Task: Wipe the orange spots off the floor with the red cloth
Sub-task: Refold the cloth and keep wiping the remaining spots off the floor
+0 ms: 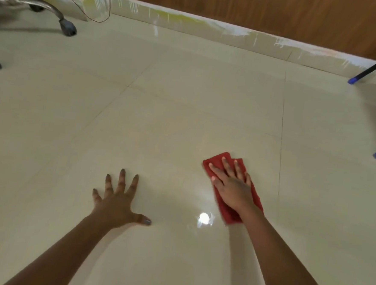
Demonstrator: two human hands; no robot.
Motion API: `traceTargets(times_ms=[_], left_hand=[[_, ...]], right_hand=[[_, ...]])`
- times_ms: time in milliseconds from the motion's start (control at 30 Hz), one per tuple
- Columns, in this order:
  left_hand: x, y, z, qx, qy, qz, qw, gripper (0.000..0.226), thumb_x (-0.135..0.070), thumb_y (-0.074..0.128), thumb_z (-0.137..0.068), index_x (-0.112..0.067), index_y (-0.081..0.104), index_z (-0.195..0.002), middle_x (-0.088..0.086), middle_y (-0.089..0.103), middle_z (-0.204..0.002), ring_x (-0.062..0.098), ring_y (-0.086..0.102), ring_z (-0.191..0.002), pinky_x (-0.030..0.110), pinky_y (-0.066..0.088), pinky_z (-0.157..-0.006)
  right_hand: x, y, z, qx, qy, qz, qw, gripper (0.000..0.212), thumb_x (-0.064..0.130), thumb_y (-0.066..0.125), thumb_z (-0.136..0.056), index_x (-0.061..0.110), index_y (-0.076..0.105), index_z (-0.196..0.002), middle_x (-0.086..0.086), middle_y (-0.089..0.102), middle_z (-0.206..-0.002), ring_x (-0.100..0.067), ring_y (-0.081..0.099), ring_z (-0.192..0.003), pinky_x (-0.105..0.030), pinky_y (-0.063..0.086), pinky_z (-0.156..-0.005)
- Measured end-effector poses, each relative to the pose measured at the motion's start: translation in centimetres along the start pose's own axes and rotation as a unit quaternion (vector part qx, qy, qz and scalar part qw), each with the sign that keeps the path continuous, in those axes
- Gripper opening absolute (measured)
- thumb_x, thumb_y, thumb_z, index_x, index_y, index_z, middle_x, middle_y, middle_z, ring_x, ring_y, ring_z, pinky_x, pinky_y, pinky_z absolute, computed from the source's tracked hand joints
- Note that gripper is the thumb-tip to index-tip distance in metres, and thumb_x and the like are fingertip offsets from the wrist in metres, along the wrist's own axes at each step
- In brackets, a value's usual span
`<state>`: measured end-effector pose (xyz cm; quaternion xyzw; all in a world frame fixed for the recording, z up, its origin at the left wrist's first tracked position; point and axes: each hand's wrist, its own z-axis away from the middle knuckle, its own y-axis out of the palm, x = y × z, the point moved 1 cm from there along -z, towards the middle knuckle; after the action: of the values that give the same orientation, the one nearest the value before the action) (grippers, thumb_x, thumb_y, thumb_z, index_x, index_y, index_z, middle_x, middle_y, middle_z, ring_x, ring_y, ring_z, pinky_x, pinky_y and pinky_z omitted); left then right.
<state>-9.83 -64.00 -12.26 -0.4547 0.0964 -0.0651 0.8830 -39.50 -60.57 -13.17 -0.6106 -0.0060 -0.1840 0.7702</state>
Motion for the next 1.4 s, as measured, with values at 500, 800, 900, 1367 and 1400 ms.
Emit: traceTargets(times_ms=[500,800,900,1367,1400], left_hand=[[0.0,0.3,-1.0,0.030,0.000,-0.013,0.999,0.132,-0.078,0.061,-0.055,-0.028,-0.026,-0.141,0.008,-0.043,-0.144,0.042,-0.036,-0.130,0.070,-0.004,-0.103],[0.1,0.4,-0.8,0.014,0.004,-0.001,1.000,0.131,-0.078,0.061,-0.055,-0.030,-0.025,-0.141,0.006,-0.042,-0.145,0.041,-0.036,-0.131,0.069,-0.005,-0.104],[0.2,0.4,-0.8,0.018,0.004,-0.005,1.000,0.131,-0.078,0.061,-0.056,-0.029,-0.025,-0.141,0.007,-0.041,-0.145,0.041,-0.036,-0.131,0.070,-0.006,-0.103],[-1.2,0.3,2.1,-0.035,-0.005,-0.041,0.999,0.111,-0.074,0.050,-0.071,-0.021,-0.012,-0.146,0.007,-0.024,-0.154,0.031,-0.025,-0.139,0.060,-0.007,-0.110],[-2.0,0.8,3.2,-0.043,0.014,-0.067,0.997,0.103,-0.071,0.045,-0.077,-0.018,-0.010,-0.147,0.008,-0.022,-0.155,0.029,-0.024,-0.140,0.057,-0.009,-0.111]], right_hand=[[15.5,0.9,-13.3,0.025,-0.073,-0.010,0.997,0.047,0.045,0.020,-0.098,0.047,0.011,-0.144,0.004,-0.009,-0.157,-0.029,-0.015,-0.142,-0.055,-0.009,-0.109],[11.9,1.6,-6.7,0.038,-0.169,0.031,0.984,0.043,0.044,0.026,-0.098,0.056,0.018,-0.138,0.013,-0.005,-0.157,-0.018,-0.012,-0.143,-0.050,-0.004,-0.112],[14.0,0.9,-10.3,0.037,-0.093,0.003,0.995,0.045,0.041,0.024,-0.098,0.052,0.015,-0.141,0.008,-0.008,-0.157,-0.024,-0.014,-0.142,-0.055,-0.007,-0.110],[6.7,3.8,7.1,0.057,-0.124,-0.004,0.991,0.044,0.052,0.015,-0.092,0.062,0.015,-0.134,0.018,-0.011,-0.154,-0.016,-0.018,-0.141,-0.047,-0.006,-0.111],[6.5,4.1,9.2,0.064,-0.150,-0.001,0.987,0.047,0.057,0.007,-0.084,0.067,0.012,-0.130,0.020,-0.016,-0.152,-0.015,-0.019,-0.141,-0.044,-0.007,-0.111]])
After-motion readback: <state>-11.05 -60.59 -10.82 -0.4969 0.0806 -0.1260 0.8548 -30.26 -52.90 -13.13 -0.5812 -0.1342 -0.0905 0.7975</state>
